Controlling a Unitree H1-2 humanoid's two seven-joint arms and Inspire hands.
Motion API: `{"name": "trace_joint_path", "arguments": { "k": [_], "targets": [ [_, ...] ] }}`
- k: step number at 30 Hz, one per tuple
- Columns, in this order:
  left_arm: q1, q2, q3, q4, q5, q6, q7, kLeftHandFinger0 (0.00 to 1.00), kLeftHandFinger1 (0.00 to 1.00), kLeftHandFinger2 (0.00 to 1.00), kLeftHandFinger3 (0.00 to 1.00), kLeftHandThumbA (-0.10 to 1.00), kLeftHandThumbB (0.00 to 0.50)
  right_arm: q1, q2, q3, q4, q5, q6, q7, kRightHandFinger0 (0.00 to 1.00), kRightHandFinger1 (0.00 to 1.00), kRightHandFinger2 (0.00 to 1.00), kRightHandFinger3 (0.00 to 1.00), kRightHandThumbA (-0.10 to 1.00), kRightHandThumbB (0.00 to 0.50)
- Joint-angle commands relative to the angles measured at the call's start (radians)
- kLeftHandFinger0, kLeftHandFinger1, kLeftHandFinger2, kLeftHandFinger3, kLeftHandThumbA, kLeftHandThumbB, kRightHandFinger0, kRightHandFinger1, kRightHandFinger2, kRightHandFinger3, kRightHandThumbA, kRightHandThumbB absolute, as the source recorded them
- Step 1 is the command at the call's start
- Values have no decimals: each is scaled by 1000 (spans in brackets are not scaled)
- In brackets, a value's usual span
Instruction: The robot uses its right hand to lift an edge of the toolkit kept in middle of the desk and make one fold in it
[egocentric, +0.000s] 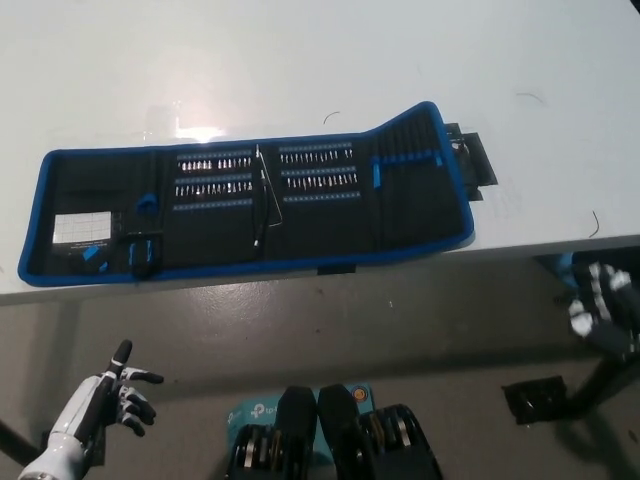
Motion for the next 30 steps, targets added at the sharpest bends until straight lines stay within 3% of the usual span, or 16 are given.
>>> {"name": "trace_joint_path", "arguments": {
  "k": [1, 2, 5, 6, 11, 14, 18, 20, 21, 22, 23, 25, 30],
  "targets": [
    [-15, 3, 2, -28, -3, 3, -14, 350, 354, 292, 526, 1000, 496, -113, -43, 11, -156, 35, 79, 97, 382, 417, 566, 768, 61, 129],
    [-15, 3, 2, -26, -5, 1, -15, 350, 356, 297, 523, 1000, 487, -138, -43, 10, -179, 54, 86, 111, 336, 396, 556, 774, 23, 123],
    [-14, 2, 3, -30, -6, 6, -15, 361, 360, 300, 518, 1000, 492, -188, -42, 9, -214, 79, 98, 133, 335, 395, 538, 761, 10, 125],
    [-16, 2, 1, -29, -7, 6, -18, 374, 377, 316, 529, 1000, 480, -235, -26, -1, -248, 109, 146, 138, 361, 420, 530, 756, 54, 155],
    [-22, -6, 7, -24, -16, 10, -16, 350, 347, 269, 500, 1000, 485, -286, 22, -23, -228, 195, 146, 110, 260, 357, 489, 695, 10, 191],
    [-17, -6, 7, -34, -14, 17, -14, 350, 368, 317, 547, 1000, 466, -302, 111, -74, -138, 219, 146, 51, 327, 444, 544, 685, 43, 245],
    [-11, -5, 5, -27, -12, 4, -17, 359, 369, 320, 539, 1000, 470, -308, 186, -131, -54, 217, 146, -3, 499, 609, 712, 886, 218, 270],
    [-10, -6, 7, -30, -11, 6, -12, 349, 360, 308, 526, 1000, 476, -318, 228, -157, -11, 216, 146, -38, 617, 741, 809, 955, 322, 323],
    [-10, -6, 7, -31, -11, 3, -13, 349, 359, 305, 527, 1000, 489, -322, 247, -170, 9, 218, 146, -54, 723, 865, 893, 1000, 372, 312],
    [-13, -7, 5, -29, -10, 0, -14, 350, 360, 304, 529, 1000, 493, -327, 263, -185, 31, 225, 146, -66, 763, 911, 926, 1000, 392, 304],
    [-14, -7, 4, -28, -8, 2, -13, 352, 361, 303, 536, 1000, 499, -330, 278, -196, 48, 228, 146, -81, 774, 924, 939, 1000, 405, 308],
    [-13, -12, 5, -32, -9, 13, -10, 365, 364, 291, 553, 1000, 500, -338, 305, -223, 94, 227, 146, -109, 825, 977, 1000, 1000, 450, 251],
    [-2, -13, 8, -38, -7, 10, -7, 359, 364, 300, 540, 1000, 500, -351, 309, -247, 168, 203, 146, -117, 860, 1000, 1000, 1000, 576, 213]
  ]
}}
